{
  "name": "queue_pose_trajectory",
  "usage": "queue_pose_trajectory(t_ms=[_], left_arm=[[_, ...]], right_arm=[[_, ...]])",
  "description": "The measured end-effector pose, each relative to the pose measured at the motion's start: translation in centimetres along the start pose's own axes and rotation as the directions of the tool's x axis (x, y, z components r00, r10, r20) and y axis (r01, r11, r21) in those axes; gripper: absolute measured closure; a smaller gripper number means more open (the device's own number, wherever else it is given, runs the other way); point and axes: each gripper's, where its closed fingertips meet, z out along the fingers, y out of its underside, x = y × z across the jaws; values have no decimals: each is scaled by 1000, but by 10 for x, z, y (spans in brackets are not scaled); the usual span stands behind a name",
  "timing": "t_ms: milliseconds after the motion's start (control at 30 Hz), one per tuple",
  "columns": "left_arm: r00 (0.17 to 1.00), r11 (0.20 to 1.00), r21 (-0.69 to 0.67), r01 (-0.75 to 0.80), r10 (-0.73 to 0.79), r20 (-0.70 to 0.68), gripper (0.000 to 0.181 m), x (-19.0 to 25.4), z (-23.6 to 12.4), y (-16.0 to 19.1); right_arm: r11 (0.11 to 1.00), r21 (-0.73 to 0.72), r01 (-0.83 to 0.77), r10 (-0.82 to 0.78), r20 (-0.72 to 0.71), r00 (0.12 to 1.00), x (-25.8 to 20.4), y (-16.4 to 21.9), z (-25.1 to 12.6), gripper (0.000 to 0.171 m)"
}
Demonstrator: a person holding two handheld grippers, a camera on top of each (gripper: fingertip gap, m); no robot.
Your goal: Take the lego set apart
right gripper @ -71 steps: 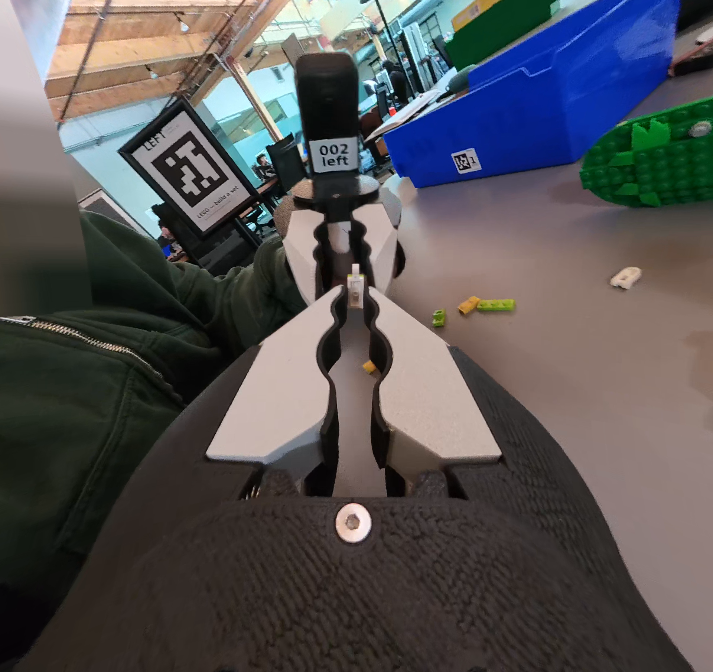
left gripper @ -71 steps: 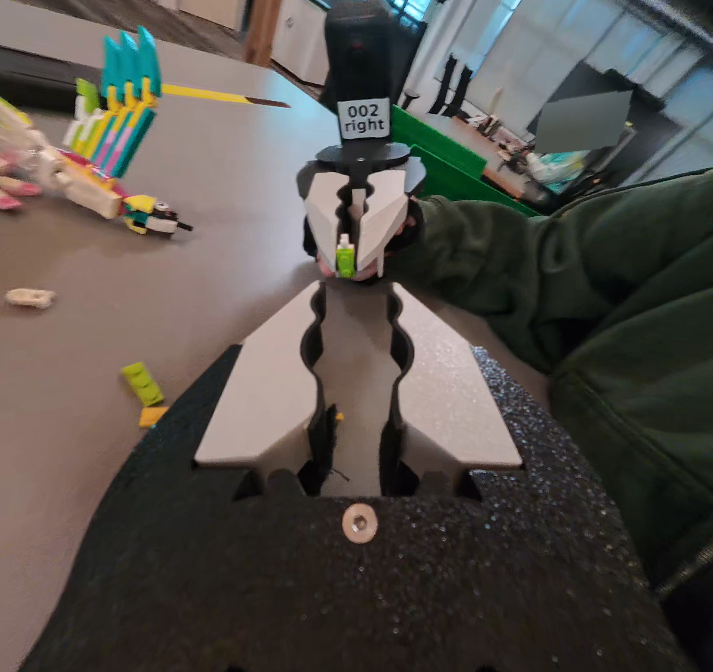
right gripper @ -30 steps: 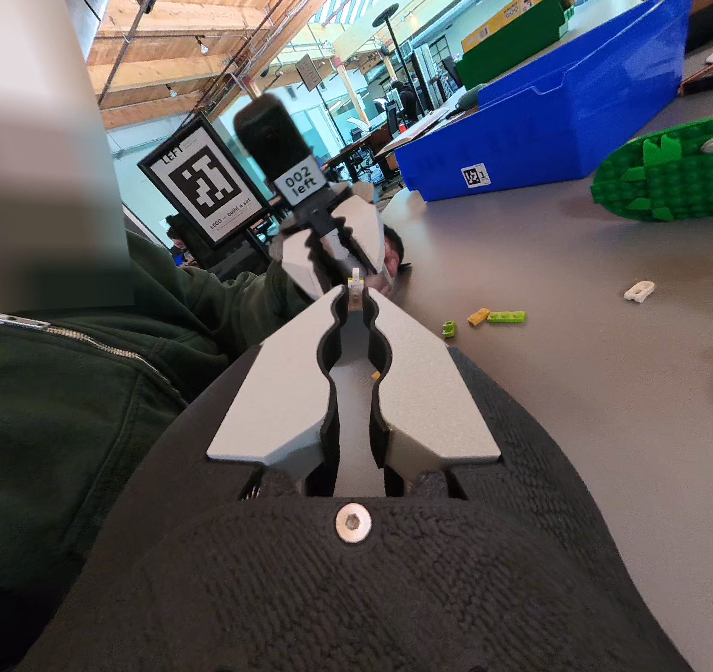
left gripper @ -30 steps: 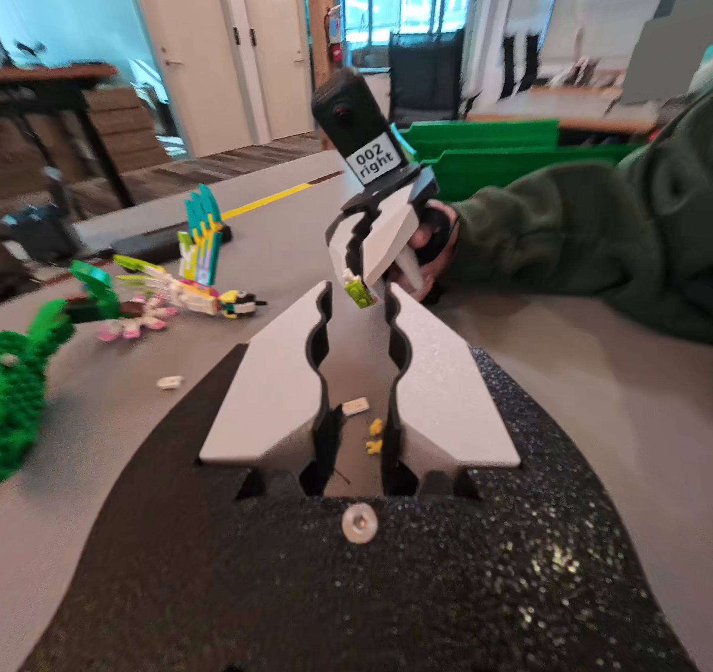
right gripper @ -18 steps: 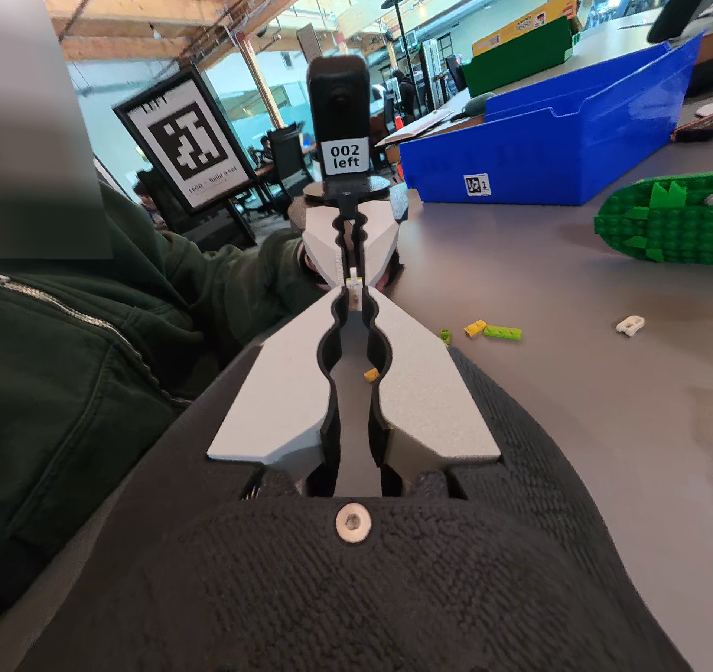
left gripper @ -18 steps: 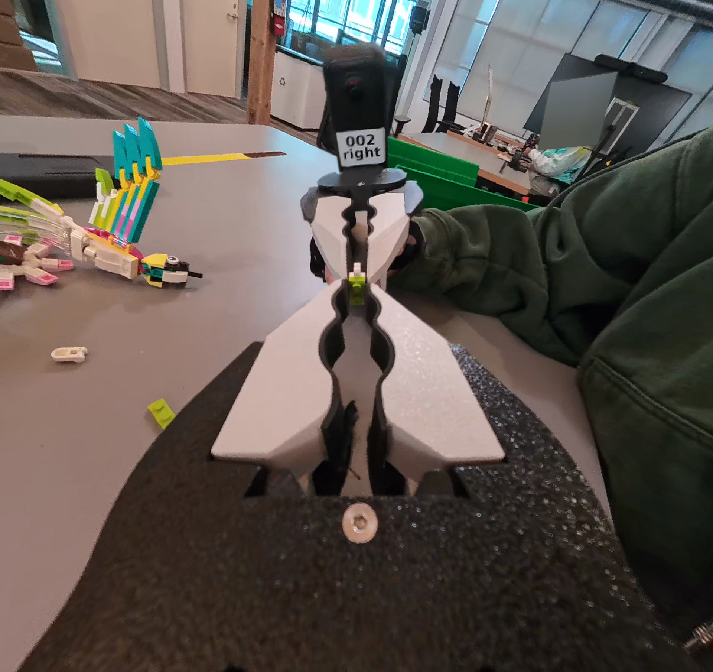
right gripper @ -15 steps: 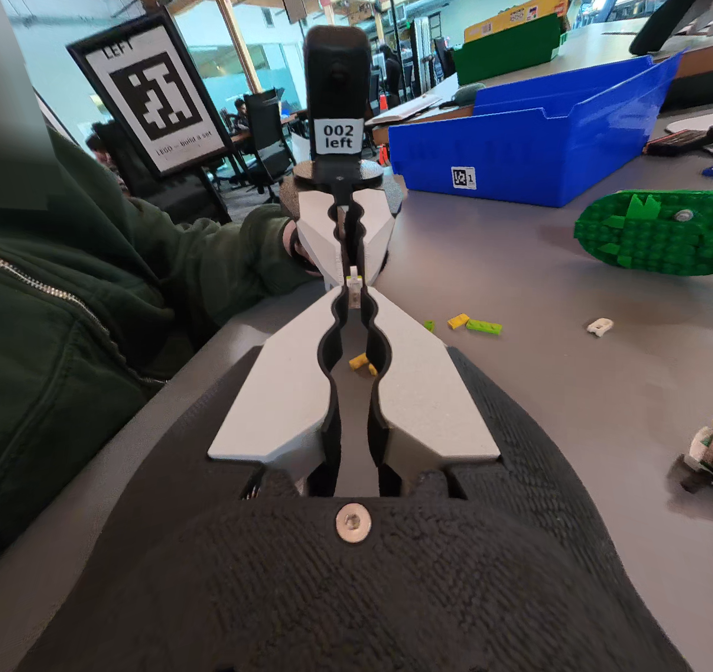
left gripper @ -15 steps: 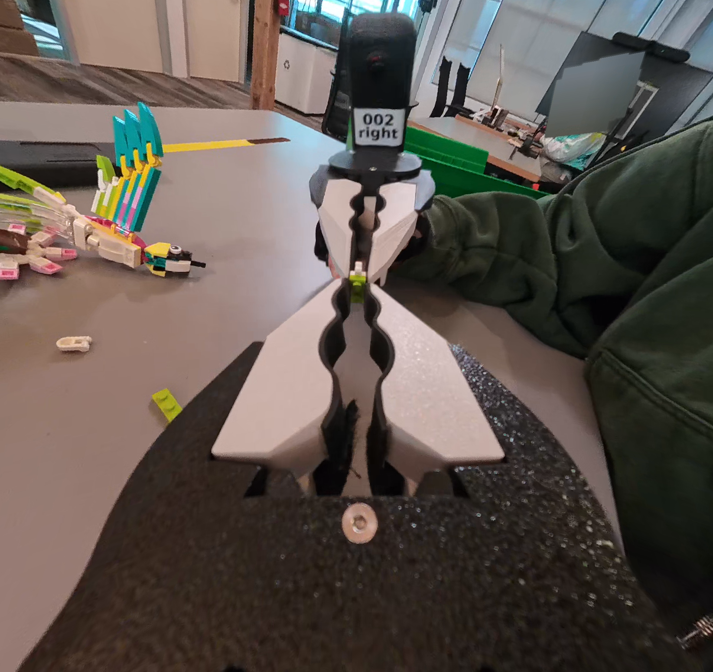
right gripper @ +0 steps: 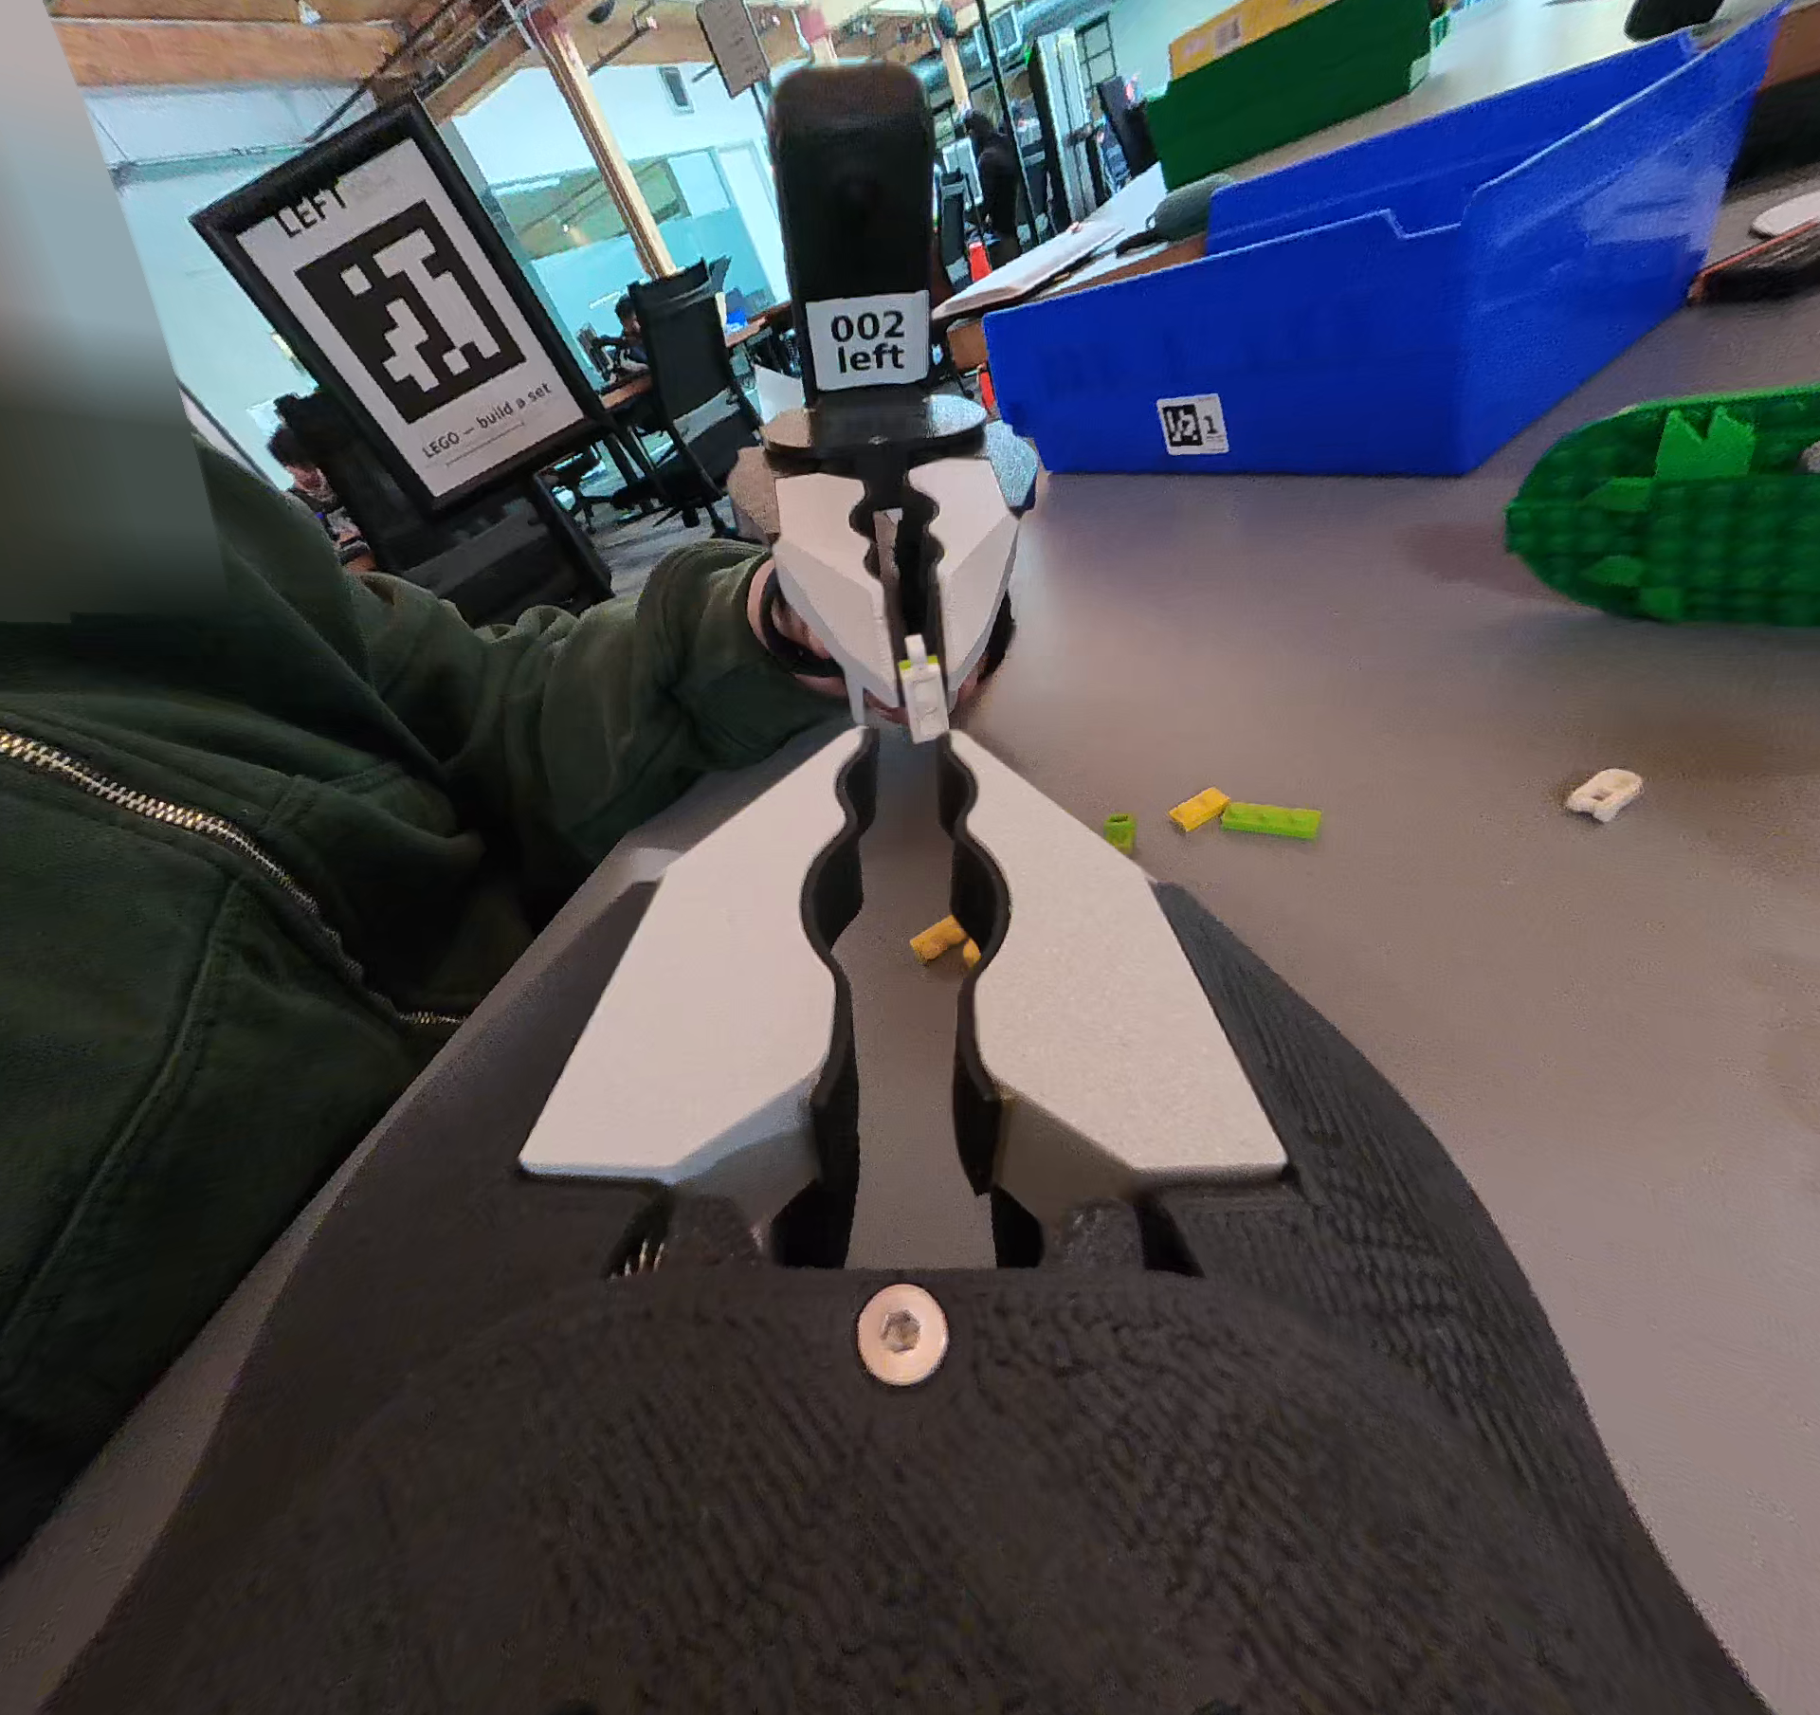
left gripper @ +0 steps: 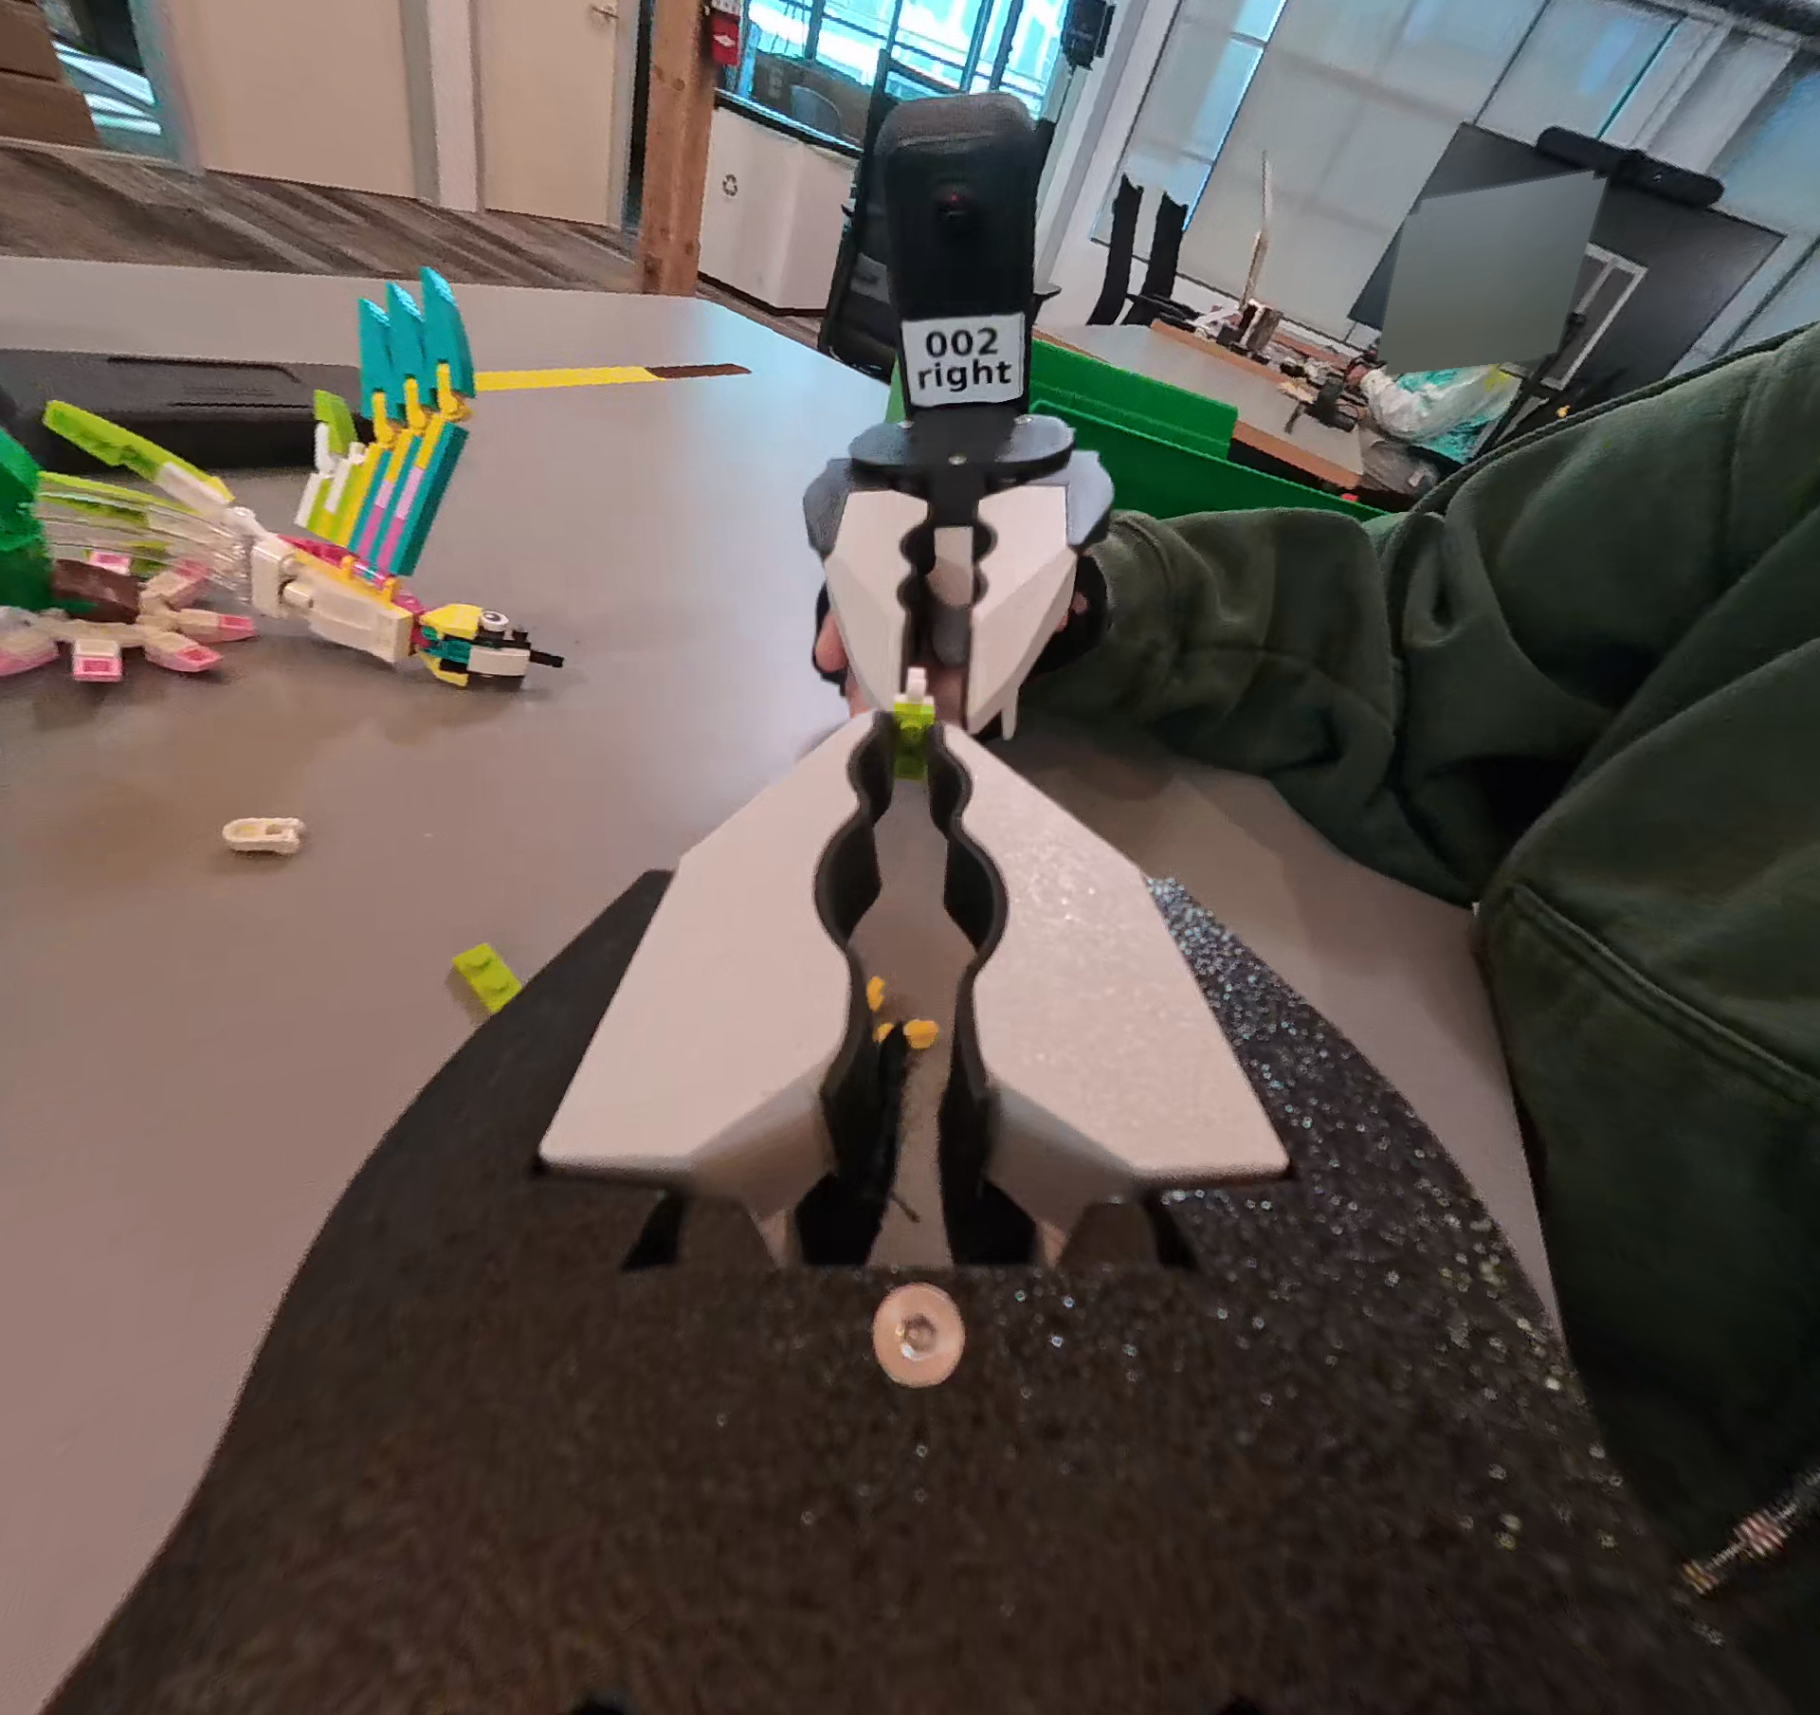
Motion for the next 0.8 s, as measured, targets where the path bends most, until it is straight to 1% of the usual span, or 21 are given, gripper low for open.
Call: queue_pose_trajectory(t_ms=[167,333,400,467,533,567,600,633,667,767,800], left_arm=[[1000,1000,-15,-5,5,-22,176,5,6,2],[999,1000,-13,6,-6,-36,176,7,8,3],[999,1000,-12,5,-6,-45,176,9,8,3],[999,999,-13,-31,31,-14,177,9,7,1],[998,999,-24,-45,45,33,177,2,6,2],[995,999,-6,-50,51,91,177,-10,-7,-1],[993,997,77,-21,12,115,177,-18,-26,-12],[994,988,156,13,-30,107,177,-23,-41,-23],[992,987,162,23,-43,119,177,-28,-46,-22],[997,998,53,33,-36,69,177,-20,-24,-6],[997,1000,22,22,-23,79,177,-21,-20,-1]], right_arm=[[999,33,-33,32,16,999,0,-4,1,164],[999,34,-30,30,22,999,-1,-3,0,165],[1000,14,14,-14,12,1000,-3,-2,0,166],[995,-12,96,-96,-27,995,-3,-2,0,167],[991,-26,129,-130,-60,990,-1,-2,-1,171],[991,-5,136,-136,-103,985,5,-6,-12,171],[989,58,134,-125,-145,982,13,-18,-30,171],[985,117,127,-106,-165,980,17,-30,-44,171],[984,128,122,-100,-170,980,20,-33,-49,171],[996,55,71,-66,-80,995,16,-11,-26,171],[997,43,70,-67,-62,996,14,-8,-20,171]])
